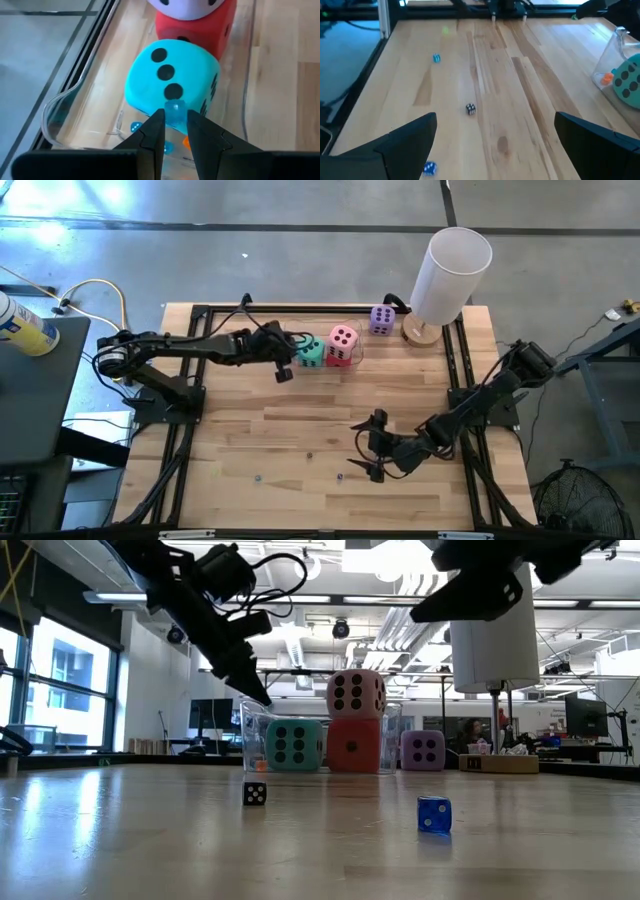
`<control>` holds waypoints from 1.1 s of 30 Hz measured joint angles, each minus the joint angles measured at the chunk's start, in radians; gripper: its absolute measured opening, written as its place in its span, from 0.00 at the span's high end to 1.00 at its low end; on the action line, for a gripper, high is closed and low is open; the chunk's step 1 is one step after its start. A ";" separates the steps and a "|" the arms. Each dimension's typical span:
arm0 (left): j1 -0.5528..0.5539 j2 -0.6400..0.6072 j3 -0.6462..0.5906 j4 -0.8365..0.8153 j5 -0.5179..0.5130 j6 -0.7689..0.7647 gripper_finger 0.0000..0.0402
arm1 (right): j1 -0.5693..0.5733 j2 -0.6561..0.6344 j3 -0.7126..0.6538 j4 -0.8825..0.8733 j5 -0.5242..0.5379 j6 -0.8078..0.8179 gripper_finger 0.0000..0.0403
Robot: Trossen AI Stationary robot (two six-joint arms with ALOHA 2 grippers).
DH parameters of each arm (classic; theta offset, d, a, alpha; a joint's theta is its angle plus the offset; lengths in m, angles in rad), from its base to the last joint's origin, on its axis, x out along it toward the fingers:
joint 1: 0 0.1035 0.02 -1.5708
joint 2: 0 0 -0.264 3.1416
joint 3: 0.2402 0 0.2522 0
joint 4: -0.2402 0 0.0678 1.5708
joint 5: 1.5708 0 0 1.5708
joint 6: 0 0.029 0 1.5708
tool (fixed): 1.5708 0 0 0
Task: Pick & Place Dice
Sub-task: Put the small light blue dice into the transparent bin, then put the small green dice into the transparent bin
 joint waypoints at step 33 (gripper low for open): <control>-0.139 -0.358 -0.001 -0.313 0.021 -0.159 0.81 | -0.011 0.002 0.000 0.020 -0.005 -0.010 0.02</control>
